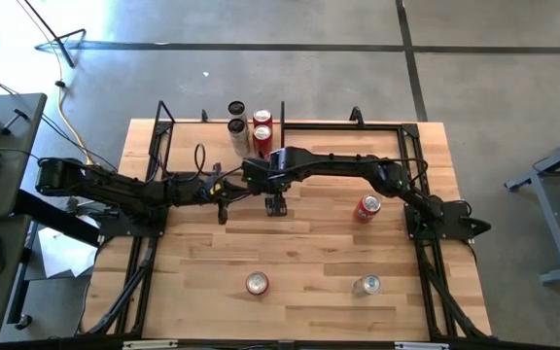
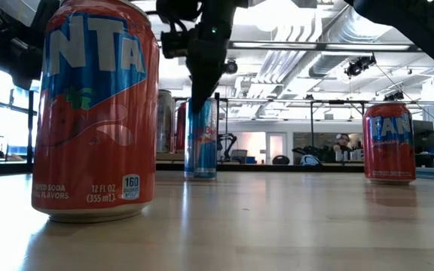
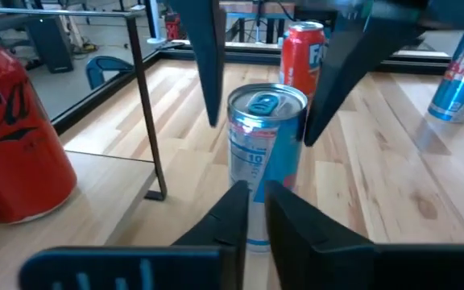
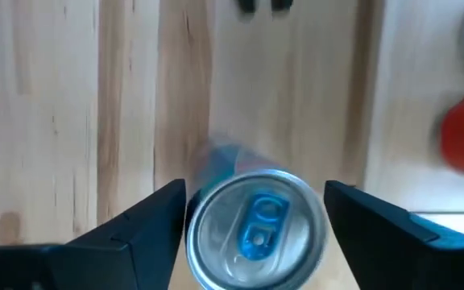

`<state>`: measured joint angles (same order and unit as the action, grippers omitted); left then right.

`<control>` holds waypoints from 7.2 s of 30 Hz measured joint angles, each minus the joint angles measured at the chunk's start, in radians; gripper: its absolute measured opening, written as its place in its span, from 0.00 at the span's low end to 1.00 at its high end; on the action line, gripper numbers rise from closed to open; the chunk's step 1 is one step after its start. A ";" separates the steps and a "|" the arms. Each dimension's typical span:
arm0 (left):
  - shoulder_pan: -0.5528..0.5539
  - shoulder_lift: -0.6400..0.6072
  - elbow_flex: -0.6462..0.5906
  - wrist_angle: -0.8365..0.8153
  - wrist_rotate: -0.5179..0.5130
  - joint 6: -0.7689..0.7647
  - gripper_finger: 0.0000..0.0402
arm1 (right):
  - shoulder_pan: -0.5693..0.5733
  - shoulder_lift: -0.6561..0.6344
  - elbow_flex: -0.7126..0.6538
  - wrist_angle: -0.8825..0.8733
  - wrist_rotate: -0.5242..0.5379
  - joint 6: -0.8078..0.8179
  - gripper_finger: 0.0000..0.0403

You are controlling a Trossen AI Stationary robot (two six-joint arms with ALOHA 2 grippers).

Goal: Place canned beverage on shelf
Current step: Put the top blue soda can on the shelf

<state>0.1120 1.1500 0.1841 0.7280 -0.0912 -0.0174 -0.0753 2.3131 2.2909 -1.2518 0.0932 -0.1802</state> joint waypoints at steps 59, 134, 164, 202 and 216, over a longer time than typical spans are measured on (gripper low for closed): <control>-0.044 0.271 0.163 0.078 -0.099 0.026 0.73 | 0.051 -0.596 -1.334 1.408 0.105 0.200 0.00; 0.854 -0.296 0.291 -0.737 0.584 0.438 0.56 | 0.036 -0.596 -1.333 1.406 0.032 0.137 0.00; 0.982 -0.028 0.293 -0.432 0.601 0.439 0.71 | 0.037 -0.596 -1.333 1.415 0.030 0.194 0.00; 0.690 -0.363 0.250 -0.610 0.235 0.124 0.15 | 0.037 -0.596 -1.333 1.414 0.031 0.181 0.00; 0.635 -0.363 0.050 -0.512 -0.313 -0.176 0.01 | 0.037 -0.595 -1.333 1.410 0.031 0.172 0.00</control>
<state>0.7468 0.7868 0.2336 0.2156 -0.4037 -0.1932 -0.0387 1.7176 0.9581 0.1577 0.1238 -0.0078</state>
